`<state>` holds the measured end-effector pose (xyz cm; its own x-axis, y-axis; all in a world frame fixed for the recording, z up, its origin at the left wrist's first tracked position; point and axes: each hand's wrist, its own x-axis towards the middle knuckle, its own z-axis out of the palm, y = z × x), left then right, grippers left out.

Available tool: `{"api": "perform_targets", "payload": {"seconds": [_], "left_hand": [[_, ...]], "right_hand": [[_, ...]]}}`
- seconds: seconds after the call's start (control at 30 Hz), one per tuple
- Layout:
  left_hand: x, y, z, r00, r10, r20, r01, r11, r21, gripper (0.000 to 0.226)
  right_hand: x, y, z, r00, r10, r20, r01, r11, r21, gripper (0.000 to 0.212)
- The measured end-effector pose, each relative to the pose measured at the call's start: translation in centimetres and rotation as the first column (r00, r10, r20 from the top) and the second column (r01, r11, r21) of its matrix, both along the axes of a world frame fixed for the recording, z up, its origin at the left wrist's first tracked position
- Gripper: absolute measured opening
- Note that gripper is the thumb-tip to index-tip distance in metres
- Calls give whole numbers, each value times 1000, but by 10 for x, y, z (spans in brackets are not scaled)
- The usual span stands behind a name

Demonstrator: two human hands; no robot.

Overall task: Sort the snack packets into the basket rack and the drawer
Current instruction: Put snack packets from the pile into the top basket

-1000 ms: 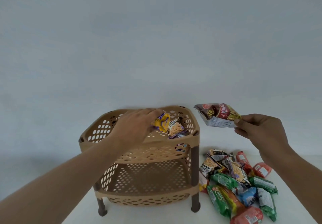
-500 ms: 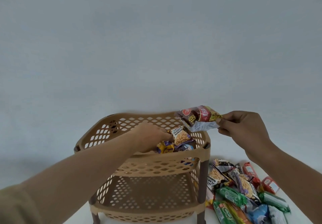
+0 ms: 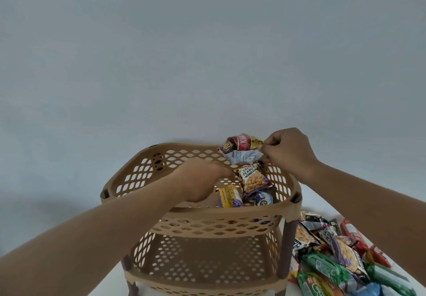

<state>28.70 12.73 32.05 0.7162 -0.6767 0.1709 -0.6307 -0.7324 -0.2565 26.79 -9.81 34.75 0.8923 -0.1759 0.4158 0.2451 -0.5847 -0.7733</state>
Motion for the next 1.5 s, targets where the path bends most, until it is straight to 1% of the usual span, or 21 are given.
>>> {"api": "perform_targets", "payload": {"seconds": [0.07, 0.1, 0.13, 0.17, 0.2, 0.23, 0.27, 0.3, 0.33, 0.4, 0.47, 0.53, 0.57, 0.73, 0.83, 0.93, 1.0, 1.13, 1.27, 1.4, 1.5], "left_hand": [[1, 10, 4, 992, 90, 87, -71, 977, -203, 35], [3, 16, 5, 986, 148, 72, -114, 931, -347, 27], [6, 20, 5, 979, 204, 14, -171, 851, -497, 22], [9, 24, 6, 967, 234, -100, -243, 729, -640, 18], [13, 26, 8, 940, 212, -269, -342, 563, -752, 16], [17, 27, 9, 873, 121, -473, -481, 377, -791, 19], [20, 27, 11, 763, -9, -646, -630, 217, -746, 25], [21, 27, 12, 653, -126, -747, -736, 128, -665, 32], [23, 27, 13, 584, -189, -790, -785, 117, -608, 38], [27, 27, 10, 553, -216, -804, -794, 157, -588, 42], [32, 28, 7, 558, -239, -795, -792, 131, -596, 43], [38, 29, 4, 582, -231, -780, -782, 104, -614, 47], [40, 28, 4, 606, -195, -771, -765, 124, -632, 47], [50, 26, -4, 691, 10, -723, -683, 335, -648, 39], [54, 23, -9, 702, 32, -712, -665, 386, -639, 34], [56, 21, -16, 727, 78, -682, -612, 525, -592, 33], [56, 21, -18, 697, 96, -711, -620, 578, -530, 35], [59, 21, -17, 662, 113, -741, -624, 630, -462, 41], [60, 18, -16, 646, 114, -755, -599, 688, -409, 42], [62, 21, -17, 644, 103, -758, -595, 691, -411, 37], [57, 21, -15, 657, 108, -746, -600, 674, -430, 36]], "right_hand": [[9, 6, -2, 1000, -2, 1, 2, 999, -45, 18], [13, 10, -3, 1000, 3, -3, -3, 998, -68, 18], [16, 13, -4, 1000, 12, -9, -13, 995, -94, 18], [19, 16, -5, 1000, 21, -15, -23, 992, -124, 18], [22, 19, -6, 999, 26, -18, -28, 988, -154, 18], [25, 23, -7, 999, 30, -18, -32, 983, -182, 20], [27, 27, -8, 999, 36, -16, -39, 978, -207, 22], [30, 31, -9, 999, 45, -16, -48, 972, -229, 23], [33, 35, -10, 998, 52, -21, -55, 967, -248, 23], [38, 42, -12, 998, 57, -31, -64, 956, -287, 17], [45, 47, -14, 997, 67, -40, -77, 936, -343, 10], [51, 51, -16, 993, 85, -85, -111, 924, -365, 8], [53, 52, -17, 990, 93, -106, -127, 915, -382, 8], [60, 55, -22, 985, 111, -133, -166, 818, -550, 4], [62, 53, -27, 983, 82, -166, -170, 753, -636, 2], [65, 51, -32, 963, 63, -264, -238, 661, -712, 8], [66, 51, -35, 945, 54, -323, -286, 614, -735, 12], [71, 51, -38, 898, 30, -438, -377, 567, -733, 17], [72, 51, -40, 892, 7, -452, -382, 546, -745, 16], [70, 52, -41, 901, -5, -434, -366, 530, -765, 14], [64, 51, -38, 907, 0, -422, -351, 556, -754, 15]]}}
